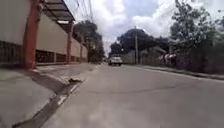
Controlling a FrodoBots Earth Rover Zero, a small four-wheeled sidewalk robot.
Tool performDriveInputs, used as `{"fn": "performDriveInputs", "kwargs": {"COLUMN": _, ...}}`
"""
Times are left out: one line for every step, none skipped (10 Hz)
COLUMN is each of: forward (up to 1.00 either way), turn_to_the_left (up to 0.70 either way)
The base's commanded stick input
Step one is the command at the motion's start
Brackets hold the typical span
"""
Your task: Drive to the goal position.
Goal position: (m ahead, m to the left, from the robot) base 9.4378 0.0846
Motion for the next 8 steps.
{"fn": "performDriveInputs", "kwargs": {"forward": 1.00, "turn_to_the_left": 0.00}}
{"fn": "performDriveInputs", "kwargs": {"forward": 1.00, "turn_to_the_left": 0.00}}
{"fn": "performDriveInputs", "kwargs": {"forward": 1.00, "turn_to_the_left": 0.00}}
{"fn": "performDriveInputs", "kwargs": {"forward": 1.00, "turn_to_the_left": 0.00}}
{"fn": "performDriveInputs", "kwargs": {"forward": 1.00, "turn_to_the_left": 0.00}}
{"fn": "performDriveInputs", "kwargs": {"forward": 1.00, "turn_to_the_left": 0.00}}
{"fn": "performDriveInputs", "kwargs": {"forward": 1.00, "turn_to_the_left": 0.03}}
{"fn": "performDriveInputs", "kwargs": {"forward": 1.00, "turn_to_the_left": 0.21}}
